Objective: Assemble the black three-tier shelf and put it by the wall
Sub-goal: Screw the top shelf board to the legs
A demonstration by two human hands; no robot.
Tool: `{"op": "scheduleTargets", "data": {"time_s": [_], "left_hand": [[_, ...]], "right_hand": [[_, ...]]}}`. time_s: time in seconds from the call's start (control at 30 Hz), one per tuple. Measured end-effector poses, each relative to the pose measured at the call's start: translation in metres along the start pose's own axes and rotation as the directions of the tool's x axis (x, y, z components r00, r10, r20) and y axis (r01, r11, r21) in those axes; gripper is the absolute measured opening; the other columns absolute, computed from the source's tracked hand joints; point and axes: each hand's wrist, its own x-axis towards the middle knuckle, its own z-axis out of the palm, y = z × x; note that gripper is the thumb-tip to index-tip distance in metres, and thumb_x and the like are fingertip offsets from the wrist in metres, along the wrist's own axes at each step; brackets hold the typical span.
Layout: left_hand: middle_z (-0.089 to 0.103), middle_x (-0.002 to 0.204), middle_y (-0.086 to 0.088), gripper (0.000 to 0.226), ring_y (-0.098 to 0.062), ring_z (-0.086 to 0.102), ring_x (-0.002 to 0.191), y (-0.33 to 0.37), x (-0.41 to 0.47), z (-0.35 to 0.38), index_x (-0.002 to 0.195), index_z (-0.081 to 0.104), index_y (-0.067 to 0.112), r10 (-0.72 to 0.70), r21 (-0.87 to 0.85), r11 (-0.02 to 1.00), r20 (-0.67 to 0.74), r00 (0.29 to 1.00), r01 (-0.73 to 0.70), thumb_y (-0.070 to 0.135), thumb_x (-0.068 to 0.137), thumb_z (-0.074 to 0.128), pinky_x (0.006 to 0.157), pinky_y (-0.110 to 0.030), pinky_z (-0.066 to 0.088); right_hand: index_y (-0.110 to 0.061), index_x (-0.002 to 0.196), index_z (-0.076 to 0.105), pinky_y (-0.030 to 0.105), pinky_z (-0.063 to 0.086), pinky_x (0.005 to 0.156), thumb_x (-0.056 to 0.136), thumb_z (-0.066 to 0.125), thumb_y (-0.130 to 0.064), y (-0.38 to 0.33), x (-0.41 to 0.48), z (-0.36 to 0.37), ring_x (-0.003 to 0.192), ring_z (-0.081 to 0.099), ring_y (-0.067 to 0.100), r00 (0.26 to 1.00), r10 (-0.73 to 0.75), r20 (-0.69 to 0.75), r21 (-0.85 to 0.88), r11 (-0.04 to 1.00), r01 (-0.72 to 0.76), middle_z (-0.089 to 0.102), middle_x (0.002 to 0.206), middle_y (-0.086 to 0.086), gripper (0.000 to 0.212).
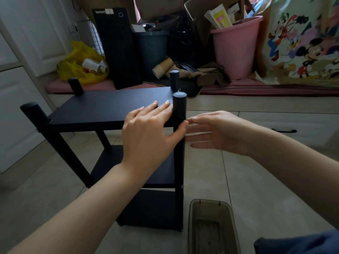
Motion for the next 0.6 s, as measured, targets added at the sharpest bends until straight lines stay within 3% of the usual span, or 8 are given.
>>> {"op": "scheduleTargets", "data": {"time_s": [0.17, 0.33, 0.47, 0.6], "left_hand": [[0.068, 0.130, 0.000, 0.049, -0.020, 0.058, 0.131, 0.000, -0.002, 0.003, 0.125, 0.072, 0.018, 0.004, 0.009, 1.000, -0.022, 1.000, -0.004, 0.052, 0.093, 0.056, 0.109, -0.040, 0.037], [0.069, 0.129, -0.001, 0.050, -0.020, 0.058, 0.130, 0.000, -0.004, 0.006, 0.124, 0.072, 0.017, 0.015, 0.024, 1.000, -0.063, 0.998, -0.013, 0.052, 0.095, 0.053, 0.108, -0.036, 0.034], [0.070, 0.128, -0.002, 0.050, -0.021, 0.059, 0.129, 0.000, -0.005, 0.009, 0.124, 0.072, 0.015, 0.027, 0.020, 0.999, -0.094, 0.995, -0.025, 0.052, 0.095, 0.053, 0.107, -0.036, 0.035], [0.069, 0.129, 0.000, 0.050, -0.019, 0.058, 0.130, 0.000, -0.007, 0.010, 0.127, 0.070, 0.016, 0.031, 0.019, 0.999, -0.103, 0.994, -0.029, 0.051, 0.097, 0.052, 0.107, -0.034, 0.033]], "right_hand": [[-0.010, 0.117, 0.064, 0.036, 0.059, 0.082, 0.094, 0.064, -0.022, 0.039, 0.003, -0.026, 0.098, 0.073, 0.022, 0.987, 0.161, 0.014, -0.220, 0.963, -0.154, 0.076, 0.104, 0.009, 0.026], [-0.011, 0.117, 0.063, 0.036, 0.059, 0.087, 0.097, 0.060, -0.018, 0.117, 0.016, -0.038, 0.093, 0.074, 0.020, 0.877, 0.479, -0.036, -0.539, 0.730, -0.420, 0.076, 0.101, 0.007, 0.021], [-0.006, 0.115, 0.066, 0.035, 0.059, 0.087, 0.095, 0.062, -0.014, 0.196, 0.023, -0.035, 0.092, 0.071, 0.023, 0.821, 0.563, -0.093, -0.638, 0.600, -0.483, 0.074, 0.104, 0.012, 0.021], [-0.004, 0.100, 0.068, 0.029, 0.056, 0.072, 0.089, 0.068, -0.011, 0.266, 0.025, -0.032, 0.076, 0.066, 0.022, 0.768, 0.626, -0.137, -0.715, 0.473, -0.514, 0.068, 0.087, 0.009, 0.012]]}}
